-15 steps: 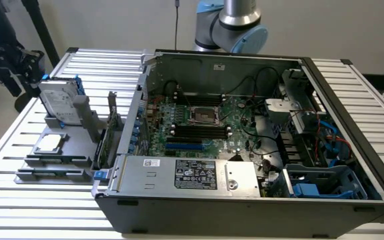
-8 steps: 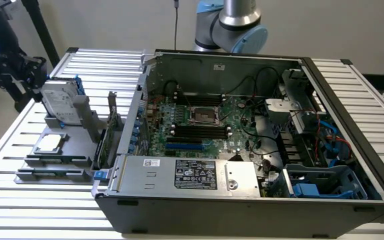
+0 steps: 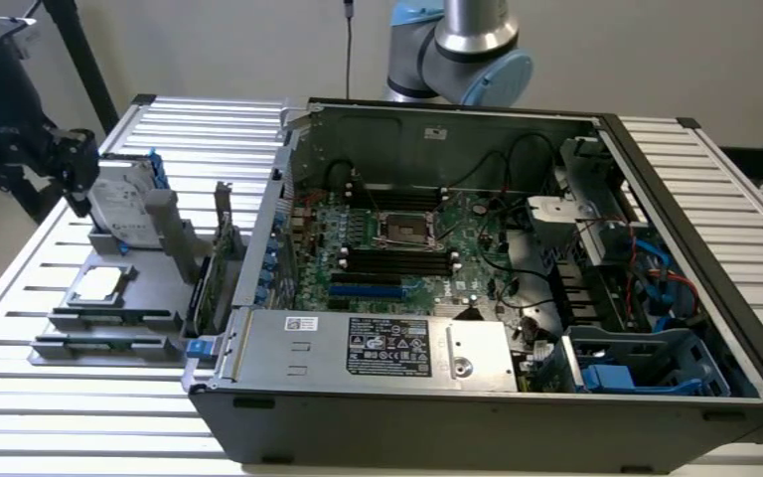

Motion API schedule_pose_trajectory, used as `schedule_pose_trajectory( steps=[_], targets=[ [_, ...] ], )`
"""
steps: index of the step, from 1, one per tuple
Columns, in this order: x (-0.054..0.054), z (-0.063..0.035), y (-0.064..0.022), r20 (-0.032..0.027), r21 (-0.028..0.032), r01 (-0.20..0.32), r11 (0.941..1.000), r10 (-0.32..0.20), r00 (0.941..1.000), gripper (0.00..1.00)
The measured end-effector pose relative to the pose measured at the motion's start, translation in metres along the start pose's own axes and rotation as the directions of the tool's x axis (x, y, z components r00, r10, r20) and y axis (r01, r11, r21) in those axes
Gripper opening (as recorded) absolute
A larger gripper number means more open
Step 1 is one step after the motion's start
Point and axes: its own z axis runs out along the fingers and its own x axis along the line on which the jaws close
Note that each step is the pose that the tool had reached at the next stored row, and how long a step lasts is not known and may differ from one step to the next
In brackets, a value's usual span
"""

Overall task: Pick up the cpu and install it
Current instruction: 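Pick up the cpu and move it towards the insertion slot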

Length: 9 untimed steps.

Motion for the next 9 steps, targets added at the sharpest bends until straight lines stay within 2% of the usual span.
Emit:
schedule_pose_trajectory(
  steps=[9],
  targets=[
    [0.000,0.0162,-0.0058,-0.0001,-0.0014,0.000,1.0000,0.000,1.0000,0.56]
  ],
)
